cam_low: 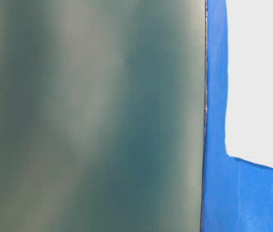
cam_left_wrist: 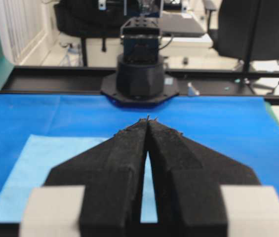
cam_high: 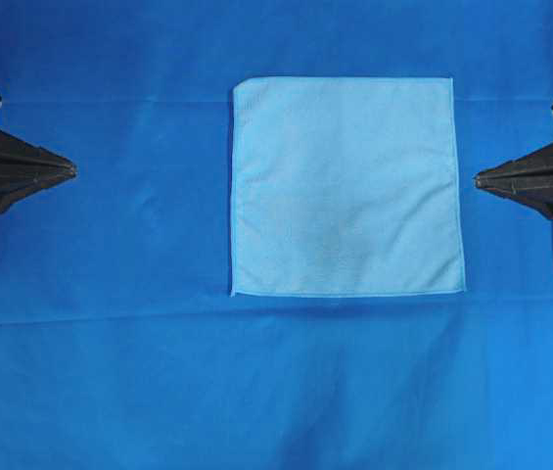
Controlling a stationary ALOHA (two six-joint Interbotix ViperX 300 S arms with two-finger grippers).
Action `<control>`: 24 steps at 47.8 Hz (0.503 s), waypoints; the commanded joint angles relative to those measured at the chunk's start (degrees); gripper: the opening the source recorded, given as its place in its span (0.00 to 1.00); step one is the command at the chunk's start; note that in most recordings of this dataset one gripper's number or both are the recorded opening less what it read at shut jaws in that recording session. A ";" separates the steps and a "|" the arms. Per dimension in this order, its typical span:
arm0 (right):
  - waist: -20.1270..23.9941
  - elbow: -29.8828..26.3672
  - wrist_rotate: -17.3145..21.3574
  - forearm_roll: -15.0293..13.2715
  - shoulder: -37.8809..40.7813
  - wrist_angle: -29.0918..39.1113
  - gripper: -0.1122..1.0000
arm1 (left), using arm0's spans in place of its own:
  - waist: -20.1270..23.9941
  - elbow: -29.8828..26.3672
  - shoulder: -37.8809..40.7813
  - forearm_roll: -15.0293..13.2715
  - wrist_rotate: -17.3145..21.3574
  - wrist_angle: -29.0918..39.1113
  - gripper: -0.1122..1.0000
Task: Fold the light blue towel.
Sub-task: 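Move both grippers to the towel's near corners and grasp them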
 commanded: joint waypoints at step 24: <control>-20.04 -2.72 2.46 0.35 3.87 19.07 0.10 | 9.32 -8.53 24.43 -1.58 -0.09 -5.36 0.10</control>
